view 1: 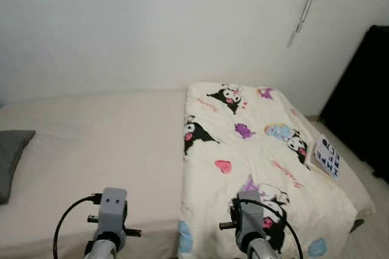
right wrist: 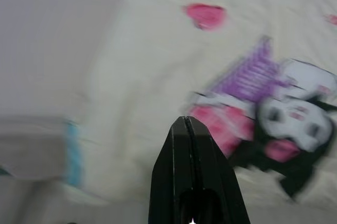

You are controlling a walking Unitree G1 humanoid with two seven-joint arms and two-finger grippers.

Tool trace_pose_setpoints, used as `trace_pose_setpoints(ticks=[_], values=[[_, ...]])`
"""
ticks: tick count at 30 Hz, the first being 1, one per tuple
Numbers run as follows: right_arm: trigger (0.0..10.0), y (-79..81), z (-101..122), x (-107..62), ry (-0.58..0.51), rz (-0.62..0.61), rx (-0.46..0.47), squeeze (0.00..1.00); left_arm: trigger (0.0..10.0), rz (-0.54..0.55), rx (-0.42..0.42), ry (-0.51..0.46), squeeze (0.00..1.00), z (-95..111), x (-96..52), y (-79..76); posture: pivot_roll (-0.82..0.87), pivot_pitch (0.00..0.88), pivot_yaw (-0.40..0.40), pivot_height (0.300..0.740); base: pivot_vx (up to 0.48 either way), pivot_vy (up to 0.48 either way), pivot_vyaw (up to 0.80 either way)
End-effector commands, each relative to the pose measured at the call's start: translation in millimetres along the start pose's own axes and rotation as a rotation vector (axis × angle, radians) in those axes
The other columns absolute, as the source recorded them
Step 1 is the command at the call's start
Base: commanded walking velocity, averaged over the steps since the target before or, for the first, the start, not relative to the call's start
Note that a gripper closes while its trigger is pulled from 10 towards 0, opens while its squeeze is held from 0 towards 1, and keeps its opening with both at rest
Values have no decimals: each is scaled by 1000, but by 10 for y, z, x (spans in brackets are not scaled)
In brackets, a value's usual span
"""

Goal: Clean up the room

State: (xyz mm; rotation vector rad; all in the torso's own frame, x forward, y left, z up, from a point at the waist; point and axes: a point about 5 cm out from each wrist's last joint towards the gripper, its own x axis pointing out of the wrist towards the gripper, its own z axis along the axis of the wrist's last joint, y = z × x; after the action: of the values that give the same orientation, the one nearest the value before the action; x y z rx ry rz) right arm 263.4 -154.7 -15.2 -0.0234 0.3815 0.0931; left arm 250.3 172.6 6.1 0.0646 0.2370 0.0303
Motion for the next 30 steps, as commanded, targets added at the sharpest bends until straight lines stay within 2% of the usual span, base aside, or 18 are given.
trace_pose_setpoints(ticks=[1,30], values=[[10000,6,-14,-1,9,-2,13,0,10000,-9,15,9,0,-10,1,5,-46,86,-43,740,0,-480,0],[10000,15,-39,-14,18,0,12,0,10000,-11,16,6,0,0,-8,3,-43,100,-40,740,0,-480,0]])
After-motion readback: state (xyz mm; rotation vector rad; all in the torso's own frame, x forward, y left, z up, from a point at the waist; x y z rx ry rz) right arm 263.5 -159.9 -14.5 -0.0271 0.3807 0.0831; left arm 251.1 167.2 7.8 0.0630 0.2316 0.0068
